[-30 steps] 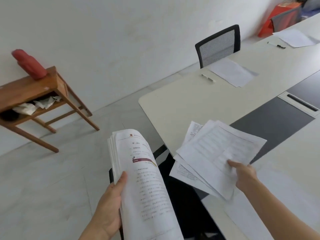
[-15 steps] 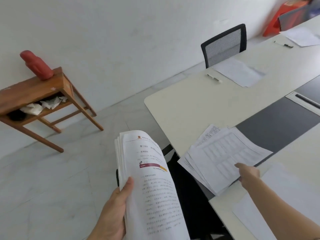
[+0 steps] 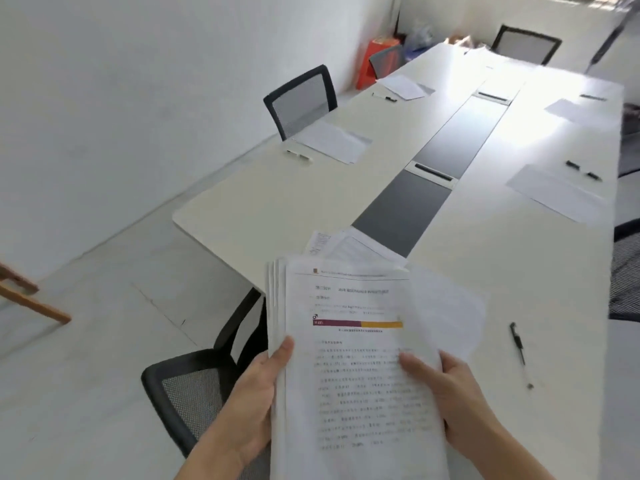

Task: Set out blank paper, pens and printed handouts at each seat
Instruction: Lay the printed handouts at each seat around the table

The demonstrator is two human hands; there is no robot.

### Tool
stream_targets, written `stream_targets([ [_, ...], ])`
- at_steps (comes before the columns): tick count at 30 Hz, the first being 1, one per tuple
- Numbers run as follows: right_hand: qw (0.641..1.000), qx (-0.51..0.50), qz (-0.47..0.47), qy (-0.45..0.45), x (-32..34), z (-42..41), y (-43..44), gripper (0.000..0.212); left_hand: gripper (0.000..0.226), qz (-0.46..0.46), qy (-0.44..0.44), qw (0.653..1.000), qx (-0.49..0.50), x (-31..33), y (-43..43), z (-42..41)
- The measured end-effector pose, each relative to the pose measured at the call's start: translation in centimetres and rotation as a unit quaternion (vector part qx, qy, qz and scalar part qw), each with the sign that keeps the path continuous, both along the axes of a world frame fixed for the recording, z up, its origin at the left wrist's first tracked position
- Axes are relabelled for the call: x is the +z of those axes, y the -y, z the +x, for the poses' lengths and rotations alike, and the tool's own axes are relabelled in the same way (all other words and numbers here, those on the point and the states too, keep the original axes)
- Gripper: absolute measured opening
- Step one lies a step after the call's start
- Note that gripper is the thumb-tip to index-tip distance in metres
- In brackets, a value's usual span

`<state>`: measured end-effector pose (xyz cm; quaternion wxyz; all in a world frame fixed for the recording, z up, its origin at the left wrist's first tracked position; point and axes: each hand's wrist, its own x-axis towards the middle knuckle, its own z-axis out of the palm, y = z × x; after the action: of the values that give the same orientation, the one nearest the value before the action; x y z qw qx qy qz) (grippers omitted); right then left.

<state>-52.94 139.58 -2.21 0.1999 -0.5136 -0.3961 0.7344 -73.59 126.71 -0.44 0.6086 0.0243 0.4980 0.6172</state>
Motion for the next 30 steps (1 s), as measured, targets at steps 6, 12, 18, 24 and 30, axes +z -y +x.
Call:
stream_targets([
  [6,0.992,-0.068,0.109,0.002,1.7,8.4,1.1,0.046,0.049,-0.001,0.004,0.998,-0.061,-0.4,-0.8,6.0],
  [12,0.964,-0.233,0.128,-0.005,0.6,20.9,2.3,0.022,0.078,0.004,-0.012,0.989,-0.151,0.1,-4.2,17.2],
  [18,0.919,-0.380,0.107,0.023,-0.2,35.2,3.8,0.015,0.027,-0.022,-0.036,0.975,-0.219,0.0,-7.7,32.2],
  [24,0.867,-0.481,0.120,0.039,0.4,45.5,4.2,0.011,0.051,-0.044,-0.072,0.951,-0.298,-0.1,-11.3,42.2],
  [30,0.839,-0.532,0.112,0.014,-1.0,51.6,0.9,0.014,0.050,-0.039,-0.022,0.935,-0.352,-1.8,-16.5,47.5],
])
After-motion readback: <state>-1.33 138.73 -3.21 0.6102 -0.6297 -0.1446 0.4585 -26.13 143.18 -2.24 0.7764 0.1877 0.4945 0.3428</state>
